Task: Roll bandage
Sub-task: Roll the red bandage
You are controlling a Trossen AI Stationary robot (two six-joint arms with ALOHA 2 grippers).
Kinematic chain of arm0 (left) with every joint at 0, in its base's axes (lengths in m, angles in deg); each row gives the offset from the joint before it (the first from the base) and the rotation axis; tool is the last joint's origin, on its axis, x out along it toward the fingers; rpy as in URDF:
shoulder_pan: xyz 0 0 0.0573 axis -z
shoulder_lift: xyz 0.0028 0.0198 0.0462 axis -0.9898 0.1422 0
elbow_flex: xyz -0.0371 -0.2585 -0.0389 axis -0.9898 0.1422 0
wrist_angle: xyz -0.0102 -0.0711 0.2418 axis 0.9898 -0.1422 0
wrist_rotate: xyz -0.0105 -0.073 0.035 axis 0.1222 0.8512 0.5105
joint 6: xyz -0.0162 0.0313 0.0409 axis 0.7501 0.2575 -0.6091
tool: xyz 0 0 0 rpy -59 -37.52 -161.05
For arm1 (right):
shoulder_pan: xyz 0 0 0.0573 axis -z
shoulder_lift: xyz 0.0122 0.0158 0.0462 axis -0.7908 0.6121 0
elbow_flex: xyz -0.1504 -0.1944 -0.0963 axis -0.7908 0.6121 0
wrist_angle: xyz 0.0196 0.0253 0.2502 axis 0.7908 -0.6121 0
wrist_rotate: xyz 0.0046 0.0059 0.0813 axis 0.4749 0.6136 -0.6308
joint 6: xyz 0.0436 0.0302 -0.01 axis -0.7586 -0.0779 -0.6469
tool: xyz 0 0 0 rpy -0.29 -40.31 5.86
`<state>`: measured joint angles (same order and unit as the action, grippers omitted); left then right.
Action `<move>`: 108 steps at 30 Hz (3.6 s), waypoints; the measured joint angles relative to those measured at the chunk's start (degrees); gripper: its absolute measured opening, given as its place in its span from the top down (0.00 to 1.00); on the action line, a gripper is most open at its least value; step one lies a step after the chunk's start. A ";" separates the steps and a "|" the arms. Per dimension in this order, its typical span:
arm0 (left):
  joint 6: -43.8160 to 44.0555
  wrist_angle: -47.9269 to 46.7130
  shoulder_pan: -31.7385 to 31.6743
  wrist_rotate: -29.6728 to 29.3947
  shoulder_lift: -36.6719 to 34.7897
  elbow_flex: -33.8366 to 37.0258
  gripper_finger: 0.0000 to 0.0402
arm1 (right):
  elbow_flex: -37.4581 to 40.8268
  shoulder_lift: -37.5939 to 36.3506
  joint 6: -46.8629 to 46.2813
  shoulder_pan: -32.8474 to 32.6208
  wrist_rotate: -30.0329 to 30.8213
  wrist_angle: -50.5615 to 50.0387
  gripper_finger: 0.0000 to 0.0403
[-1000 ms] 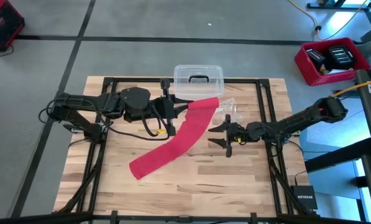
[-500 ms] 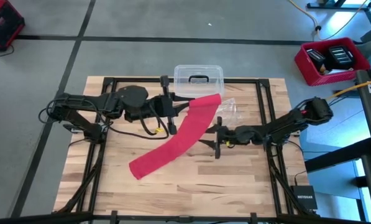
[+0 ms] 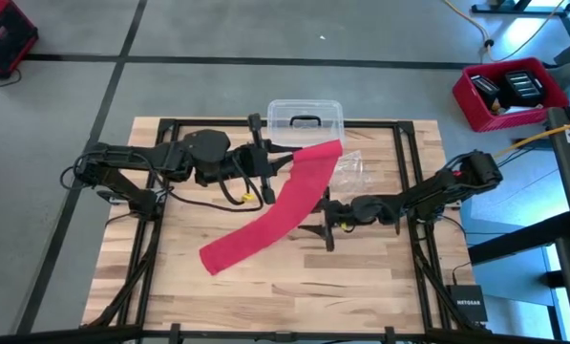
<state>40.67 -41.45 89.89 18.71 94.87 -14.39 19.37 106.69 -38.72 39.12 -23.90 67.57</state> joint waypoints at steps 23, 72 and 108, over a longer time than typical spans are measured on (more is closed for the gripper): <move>-0.06 2.45 -0.30 -0.04 0.00 0.00 0.96 | -2.03 8.51 -7.31 0.02 13.35 8.97 0.56; -10.68 -9.90 1.37 -8.94 0.94 -2.73 0.96 | -25.16 -22.44 -8.84 -3.74 -5.09 -76.55 0.52; -7.79 -6.85 4.57 -6.80 0.96 -2.73 0.96 | -0.48 -24.53 -2.84 -3.74 6.08 -31.99 0.45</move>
<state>32.88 -48.30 94.46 11.91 95.84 -17.12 18.89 82.16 -41.56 35.38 -17.82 35.58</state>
